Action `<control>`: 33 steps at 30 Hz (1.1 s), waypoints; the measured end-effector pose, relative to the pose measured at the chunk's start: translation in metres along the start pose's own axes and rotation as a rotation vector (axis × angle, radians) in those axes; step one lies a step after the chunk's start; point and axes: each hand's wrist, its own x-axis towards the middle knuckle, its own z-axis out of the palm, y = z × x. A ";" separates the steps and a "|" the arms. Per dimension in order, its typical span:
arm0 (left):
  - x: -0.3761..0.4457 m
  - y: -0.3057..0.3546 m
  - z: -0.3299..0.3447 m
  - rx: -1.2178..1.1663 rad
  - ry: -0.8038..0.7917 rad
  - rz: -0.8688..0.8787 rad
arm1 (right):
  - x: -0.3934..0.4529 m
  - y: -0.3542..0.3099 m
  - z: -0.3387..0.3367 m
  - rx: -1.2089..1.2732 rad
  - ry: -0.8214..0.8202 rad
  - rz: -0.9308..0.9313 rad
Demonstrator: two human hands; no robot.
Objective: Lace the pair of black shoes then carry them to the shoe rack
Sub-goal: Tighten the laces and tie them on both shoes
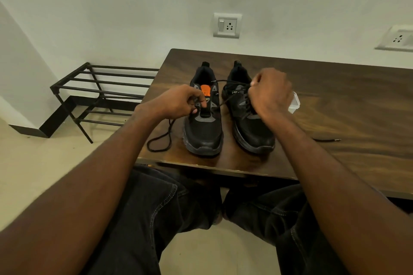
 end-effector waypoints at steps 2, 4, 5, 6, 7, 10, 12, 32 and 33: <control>0.000 0.001 0.000 0.007 -0.008 -0.001 | -0.001 0.001 -0.004 -0.050 -0.013 -0.091; 0.001 0.001 0.000 0.010 -0.009 0.000 | -0.011 -0.010 0.003 -0.030 -0.132 -0.234; 0.000 0.001 0.000 0.010 -0.008 0.000 | -0.016 -0.016 0.009 -0.012 -0.231 -0.279; 0.000 0.002 0.000 0.012 -0.005 0.000 | -0.022 -0.023 0.015 0.005 -0.346 -0.293; -0.001 0.001 0.001 0.016 -0.002 0.000 | -0.025 -0.027 0.021 0.019 -0.455 -0.282; -0.001 0.002 0.002 0.014 0.009 0.004 | -0.022 -0.023 0.028 -0.004 -0.477 -0.203; -0.002 0.002 0.001 0.011 0.001 0.001 | -0.013 -0.015 0.022 -0.060 -0.278 -0.120; 0.000 0.000 -0.001 -0.111 0.049 -0.038 | -0.017 -0.025 0.027 -0.077 -0.481 -0.322; 0.000 0.002 -0.001 -0.103 0.047 -0.032 | -0.018 -0.025 0.027 -0.080 -0.478 -0.320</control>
